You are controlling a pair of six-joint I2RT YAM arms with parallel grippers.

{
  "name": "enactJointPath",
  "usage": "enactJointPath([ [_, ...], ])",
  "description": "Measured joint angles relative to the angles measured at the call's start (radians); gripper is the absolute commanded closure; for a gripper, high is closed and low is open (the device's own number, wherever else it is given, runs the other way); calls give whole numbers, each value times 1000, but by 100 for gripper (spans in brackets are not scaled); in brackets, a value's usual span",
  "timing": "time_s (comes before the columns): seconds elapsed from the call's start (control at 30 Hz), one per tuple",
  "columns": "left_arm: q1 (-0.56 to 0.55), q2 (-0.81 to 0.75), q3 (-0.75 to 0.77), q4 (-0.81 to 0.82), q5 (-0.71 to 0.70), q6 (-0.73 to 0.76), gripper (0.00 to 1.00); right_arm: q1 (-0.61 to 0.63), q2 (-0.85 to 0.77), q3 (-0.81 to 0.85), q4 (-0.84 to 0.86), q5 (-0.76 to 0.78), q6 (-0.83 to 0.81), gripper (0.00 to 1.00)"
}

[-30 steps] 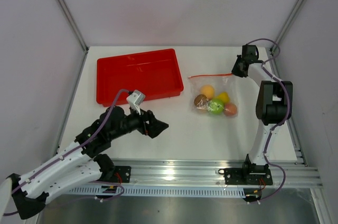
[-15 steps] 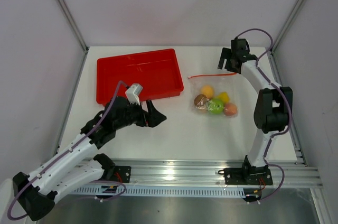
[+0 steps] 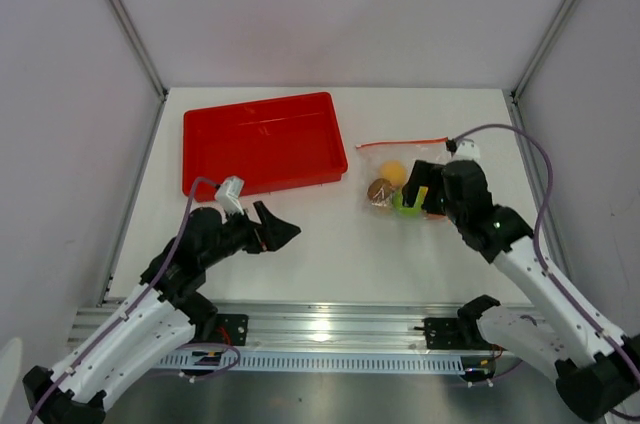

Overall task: Place the food in the zip-top bag and seal the zipper
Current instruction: Reset both arms

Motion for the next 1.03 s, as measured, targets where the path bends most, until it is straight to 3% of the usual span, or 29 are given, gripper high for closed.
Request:
enactJointPath([
  [0.23,0,-205,-212,92,62,-89,1,180,-404,-283,-19,-1,152,1],
  [0.47,1,-459,-404,323,208,-156,1,314,-871,-552,16,31,269,0],
  [0.57,1,-540,-451,414,258,-209,1,336,-882,-579,18,64,293,1],
  [0.77,1,-556,-451,594,306,-298,1,360,-896,-662,29,142,329,1],
  [1.03,1,-556,-451,648,348,-303,1,391,-898,-733,52,219,362,1],
])
